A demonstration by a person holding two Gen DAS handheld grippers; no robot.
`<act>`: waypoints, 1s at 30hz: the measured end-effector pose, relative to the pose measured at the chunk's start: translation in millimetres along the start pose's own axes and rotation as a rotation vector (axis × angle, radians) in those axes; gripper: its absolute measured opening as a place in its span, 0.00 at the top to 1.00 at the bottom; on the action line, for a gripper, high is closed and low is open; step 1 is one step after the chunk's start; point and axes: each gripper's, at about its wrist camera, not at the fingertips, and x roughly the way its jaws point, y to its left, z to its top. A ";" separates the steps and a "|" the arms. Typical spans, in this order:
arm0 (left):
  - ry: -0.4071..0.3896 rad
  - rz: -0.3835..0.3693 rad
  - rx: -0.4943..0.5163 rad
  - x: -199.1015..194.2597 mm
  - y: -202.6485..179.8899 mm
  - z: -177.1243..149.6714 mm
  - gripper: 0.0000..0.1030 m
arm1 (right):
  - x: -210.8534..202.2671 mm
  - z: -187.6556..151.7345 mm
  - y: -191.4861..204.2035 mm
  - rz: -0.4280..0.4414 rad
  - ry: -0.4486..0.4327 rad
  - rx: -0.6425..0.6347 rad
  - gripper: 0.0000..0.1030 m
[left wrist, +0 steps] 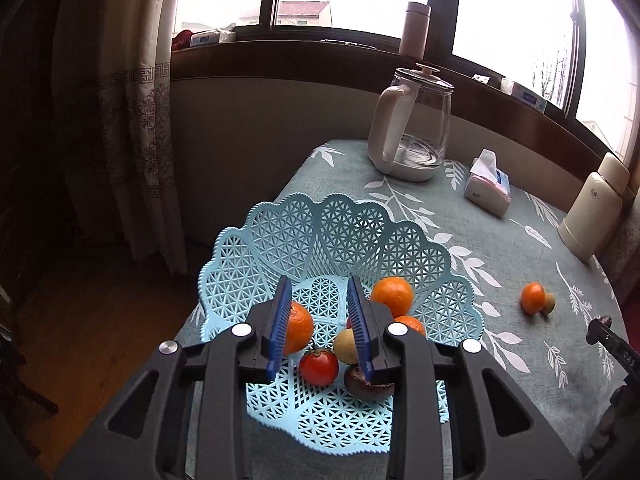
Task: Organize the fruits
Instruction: 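Carry the yellow fruit over the basket with the left tool and release it, then lower the dark brown fruit into the basket and open the right tool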
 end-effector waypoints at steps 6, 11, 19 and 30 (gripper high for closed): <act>-0.011 0.002 -0.028 -8.3 15.6 -2.3 0.52 | -4.5 6.8 34.7 0.087 0.007 -0.031 0.59; -0.016 0.003 -0.051 -13.7 29.0 -6.9 0.41 | -2.1 9.4 76.5 0.179 0.031 -0.077 0.59; -0.032 0.006 -0.091 -24.1 51.7 -9.5 0.31 | 6.4 0.2 154.5 0.326 0.095 -0.174 0.59; -0.047 0.003 -0.120 -34.5 72.6 -11.6 0.28 | 23.5 -24.4 235.0 0.431 0.187 -0.286 0.59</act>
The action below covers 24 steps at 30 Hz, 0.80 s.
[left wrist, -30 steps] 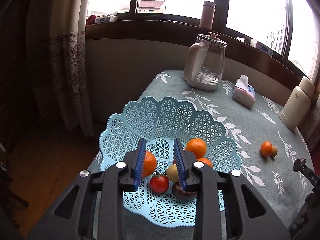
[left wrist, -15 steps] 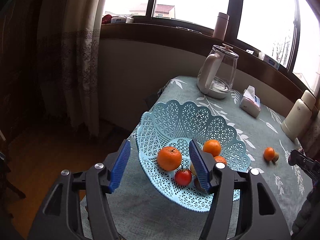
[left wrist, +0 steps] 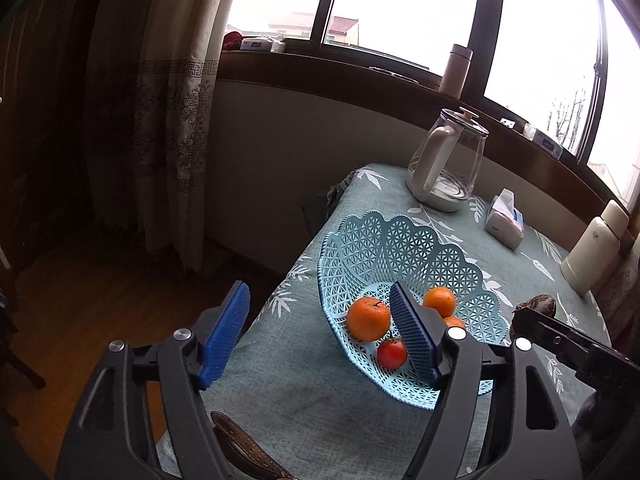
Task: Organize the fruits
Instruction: 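Lower the dark brown fruit into the basket and open the right tool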
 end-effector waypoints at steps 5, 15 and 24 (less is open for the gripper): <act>-0.005 0.001 -0.010 -1.8 5.9 2.7 0.28 | 16.8 -2.1 12.2 0.022 0.037 -0.004 0.59; -0.006 0.003 -0.031 -3.6 14.5 5.0 0.28 | 44.3 -8.1 26.3 0.039 0.104 -0.027 0.59; -0.005 0.006 -0.033 -3.5 14.3 5.6 0.21 | 47.2 -8.3 25.1 0.038 0.108 -0.014 0.58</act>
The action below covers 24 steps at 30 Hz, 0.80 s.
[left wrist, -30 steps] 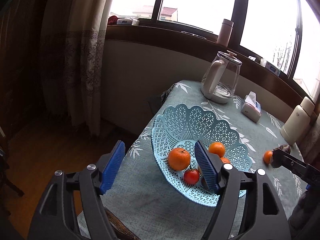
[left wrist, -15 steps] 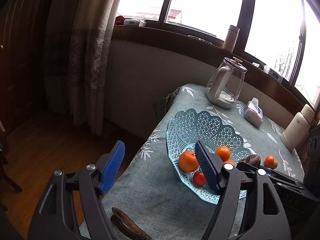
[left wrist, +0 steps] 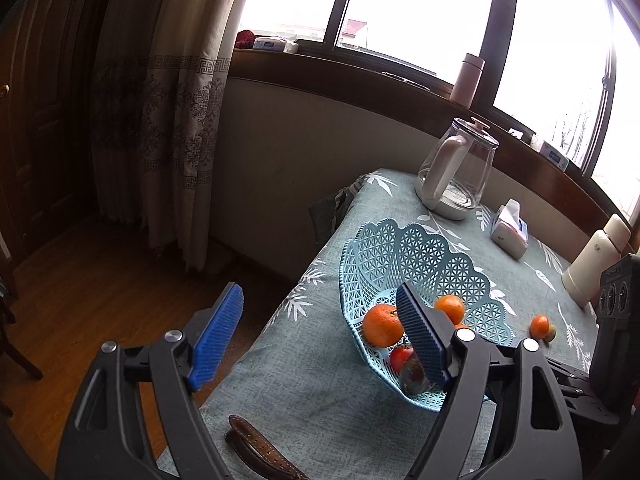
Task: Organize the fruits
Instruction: 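Lower the dark brown fruit into the basket and open the right tool, then withdraw both open tools from the basket toward the remaining orange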
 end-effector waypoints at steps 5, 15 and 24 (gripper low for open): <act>0.000 -0.005 0.006 -0.4 -2.2 -0.1 0.21 | -7.5 1.7 -9.7 -0.012 -0.021 0.028 0.58; 0.000 -0.012 0.006 -2.2 -5.5 -1.1 0.19 | -24.6 -1.5 -28.0 -0.049 -0.069 0.084 0.49; 0.012 -0.037 -0.004 -1.7 -9.5 -1.8 0.06 | -37.8 -4.5 -45.2 -0.091 -0.127 0.138 0.29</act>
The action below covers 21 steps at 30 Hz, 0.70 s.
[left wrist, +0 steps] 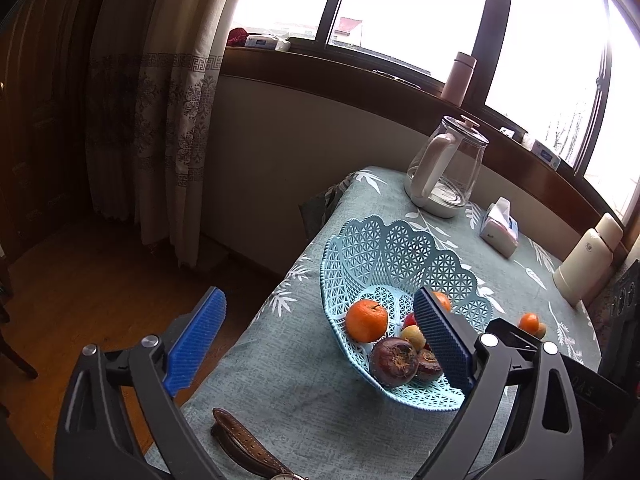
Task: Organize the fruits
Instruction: 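Withdraw both open tools from the basket toward the remaining orange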
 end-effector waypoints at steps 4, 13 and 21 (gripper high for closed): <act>-0.001 -0.006 -0.001 -0.5 -2.3 -0.6 0.03 | -4.8 0.5 -11.3 -0.016 -0.015 0.034 0.19; -0.002 -0.038 0.000 -1.5 -8.9 -2.4 0.03 | -18.8 -0.9 -41.2 -0.047 -0.066 0.132 0.12; 0.000 -0.050 0.040 -0.6 -24.1 -7.7 0.03 | -31.3 -2.7 -65.1 -0.093 -0.078 0.152 0.12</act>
